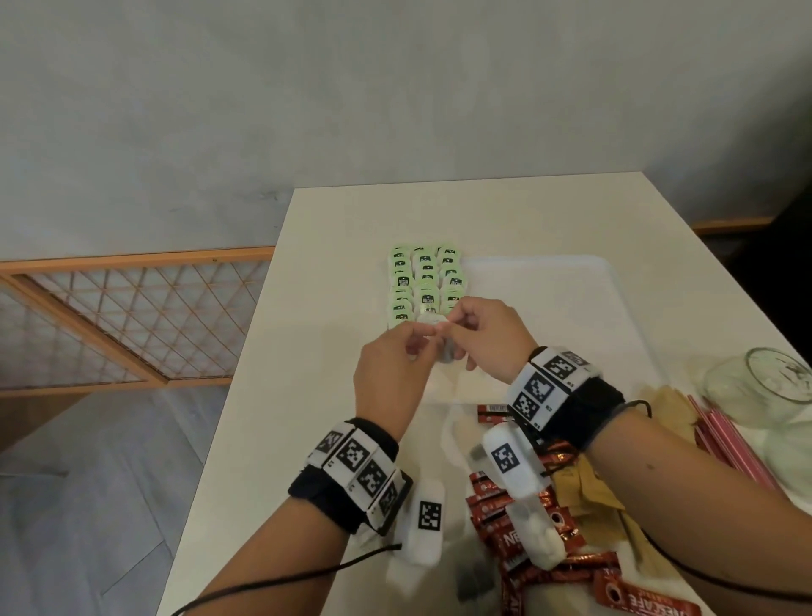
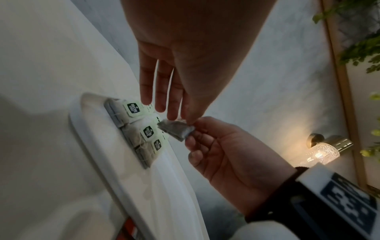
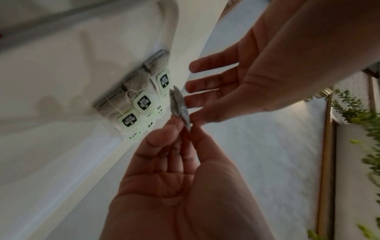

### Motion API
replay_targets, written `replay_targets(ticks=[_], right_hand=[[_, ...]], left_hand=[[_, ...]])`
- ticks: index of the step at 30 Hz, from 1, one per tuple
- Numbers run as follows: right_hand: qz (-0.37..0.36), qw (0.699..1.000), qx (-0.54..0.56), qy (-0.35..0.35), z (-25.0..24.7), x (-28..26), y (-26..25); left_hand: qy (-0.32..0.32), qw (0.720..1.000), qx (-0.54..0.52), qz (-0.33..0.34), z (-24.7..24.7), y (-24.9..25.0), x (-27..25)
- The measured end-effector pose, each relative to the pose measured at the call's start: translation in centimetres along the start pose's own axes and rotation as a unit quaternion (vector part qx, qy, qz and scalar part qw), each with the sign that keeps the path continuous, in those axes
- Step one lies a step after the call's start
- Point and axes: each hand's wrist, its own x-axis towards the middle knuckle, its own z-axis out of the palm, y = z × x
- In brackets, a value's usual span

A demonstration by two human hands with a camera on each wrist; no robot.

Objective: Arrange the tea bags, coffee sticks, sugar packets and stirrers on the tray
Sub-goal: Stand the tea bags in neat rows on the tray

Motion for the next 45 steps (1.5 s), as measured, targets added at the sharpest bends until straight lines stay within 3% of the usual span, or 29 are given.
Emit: replay_targets(ticks=[9, 16, 21, 26, 37, 41, 45], right_hand=[[-0.008, 0.999, 0.004, -0.047, -1.2, -1.6, -0.5], [0.061, 0.992, -0.021, -0.106, -1.9, -1.3, 3.5], [0.113, 0.984, -0.090, -0.102, -2.0, 0.3, 5.3], [0.079, 0.984, -0.151, -0.055, -2.1, 2.4, 5.2], [0.065, 0.985, -0.157, -0.031, -1.3, 3.5, 4.4], [0.040, 0.987, -0.152, -0.031, -2.4, 1.1, 3.2], [0.039, 0.981, -0.164, -0.100, -4.0, -3.3, 2.3]], left_hand=[[0.012, 0.996, -0.064, -0.054, 0.0, 0.5, 0.2], [-0.124, 0.986, -0.056, -0.092, 1.1, -0.9, -0.5], [-0.148, 0.981, 0.120, -0.043, 0.5, -2.4, 1.8], [-0.151, 0.963, 0.222, -0.015, 0.3, -3.1, 4.4], [-0.153, 0.962, 0.221, -0.037, 0.2, -2.9, 4.8], [-0.175, 0.965, 0.195, 0.005, -0.6, -1.2, 3.4], [-0.239, 0.944, 0.214, 0.079, -0.6, 0.2, 0.1]])
